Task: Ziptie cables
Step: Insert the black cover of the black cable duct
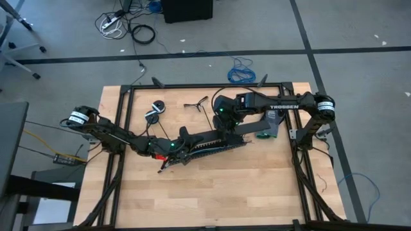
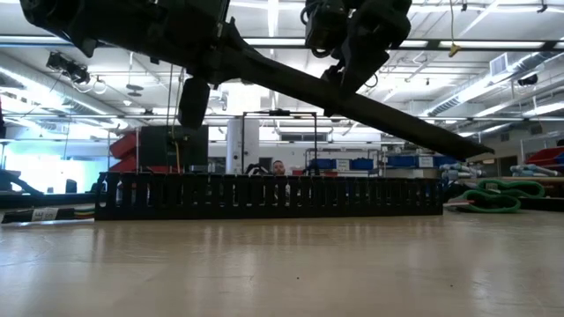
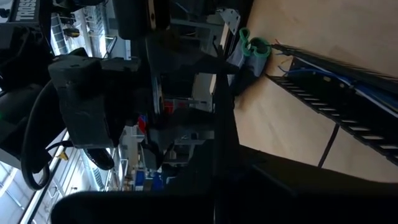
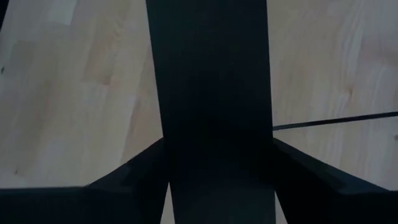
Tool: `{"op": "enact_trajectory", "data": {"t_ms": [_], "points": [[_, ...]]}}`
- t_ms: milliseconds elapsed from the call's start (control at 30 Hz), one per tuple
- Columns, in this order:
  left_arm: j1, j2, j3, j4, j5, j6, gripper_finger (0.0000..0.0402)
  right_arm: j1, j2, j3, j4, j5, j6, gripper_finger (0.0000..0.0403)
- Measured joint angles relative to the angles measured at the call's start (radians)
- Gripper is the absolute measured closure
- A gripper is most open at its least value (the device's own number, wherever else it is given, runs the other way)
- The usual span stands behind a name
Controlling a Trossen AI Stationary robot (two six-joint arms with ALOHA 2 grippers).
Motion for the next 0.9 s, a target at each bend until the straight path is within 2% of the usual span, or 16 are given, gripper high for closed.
{"op": "enact_trajectory", "data": {"t_ms": [100, 200, 400, 600, 733, 900], "points": [[0.000, 0.000, 0.000, 0.003, -0.001, 0.000, 0.0386, 0.000, 0.000, 0.000, 0.004, 0.007, 0.018, 0.0146], [0.000, 0.000, 0.000, 0.001, -0.001, 0.000, 0.0369, 0.000, 0.000, 0.000, 0.009, 0.012, 0.024, 0.0141], [0.000, 0.000, 0.000, 0.002, -0.049, 0.000, 0.0337, -0.001, 0.000, 0.000, 0.007, 0.012, 0.024, 0.0178], [-0.009, 0.000, 0.000, 0.004, -0.178, -0.057, 0.0317, -0.001, 0.000, 0.000, -0.002, 0.017, 0.031, 0.0172], [-0.023, -0.005, 0.000, -0.005, -0.235, -0.116, 0.0304, 0.000, 0.000, 0.000, -0.022, 0.065, 0.037, 0.0159], [-0.053, -0.005, 0.000, -0.036, -0.329, -0.138, 0.0292, -0.001, 0.000, 0.000, -0.068, 0.129, 0.038, 0.0172]]}}
